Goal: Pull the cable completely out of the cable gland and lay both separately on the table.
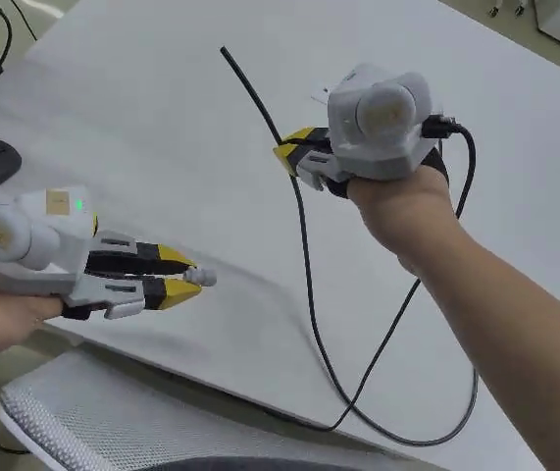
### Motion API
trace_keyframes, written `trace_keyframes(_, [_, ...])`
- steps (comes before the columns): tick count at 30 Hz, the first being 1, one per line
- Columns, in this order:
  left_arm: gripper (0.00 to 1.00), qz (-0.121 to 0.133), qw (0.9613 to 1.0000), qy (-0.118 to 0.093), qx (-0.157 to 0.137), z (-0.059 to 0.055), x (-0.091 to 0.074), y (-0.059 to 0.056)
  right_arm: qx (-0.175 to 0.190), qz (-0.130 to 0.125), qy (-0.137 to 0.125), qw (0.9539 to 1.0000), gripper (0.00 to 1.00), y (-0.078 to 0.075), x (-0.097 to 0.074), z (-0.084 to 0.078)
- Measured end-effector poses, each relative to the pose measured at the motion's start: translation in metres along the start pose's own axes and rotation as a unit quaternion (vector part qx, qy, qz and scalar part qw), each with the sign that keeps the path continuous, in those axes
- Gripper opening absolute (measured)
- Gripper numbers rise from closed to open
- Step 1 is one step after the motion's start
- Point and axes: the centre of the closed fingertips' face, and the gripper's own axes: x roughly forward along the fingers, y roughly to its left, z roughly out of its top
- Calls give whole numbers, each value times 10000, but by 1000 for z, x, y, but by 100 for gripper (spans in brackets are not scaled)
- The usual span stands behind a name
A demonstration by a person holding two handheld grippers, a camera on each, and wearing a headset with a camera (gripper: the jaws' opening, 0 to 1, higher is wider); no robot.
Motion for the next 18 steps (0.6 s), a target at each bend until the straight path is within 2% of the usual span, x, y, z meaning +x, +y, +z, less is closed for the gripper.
trace_keyframes(1, [15,22,10000,-4,-18,-1,-1,1,7,26,5,10000,0,-3,9,-2])
trace_keyframes(3, [15,72,10000,-27,-29,-3,-3,5,286,191,-39,9994,0,-1,20,2])
trace_keyframes(6, [15,136,9999,-31,-66,-8,-6,9,320,264,-8,9991,0,-2,35,6])
trace_keyframes(8, [15,176,9998,-33,-76,-10,-8,12,237,348,1,9991,0,1,45,8])
trace_keyframes(12, [15,255,9996,-28,-99,-18,-11,19,-188,575,154,9980,0,16,63,11])
trace_keyframes(14, [15,284,9995,2,-147,-24,-11,22,-286,706,175,9969,0,24,72,14])
trace_keyframes(18, [15,400,9990,18,-221,-35,-12,30,-543,974,280,9934,0,40,101,13])
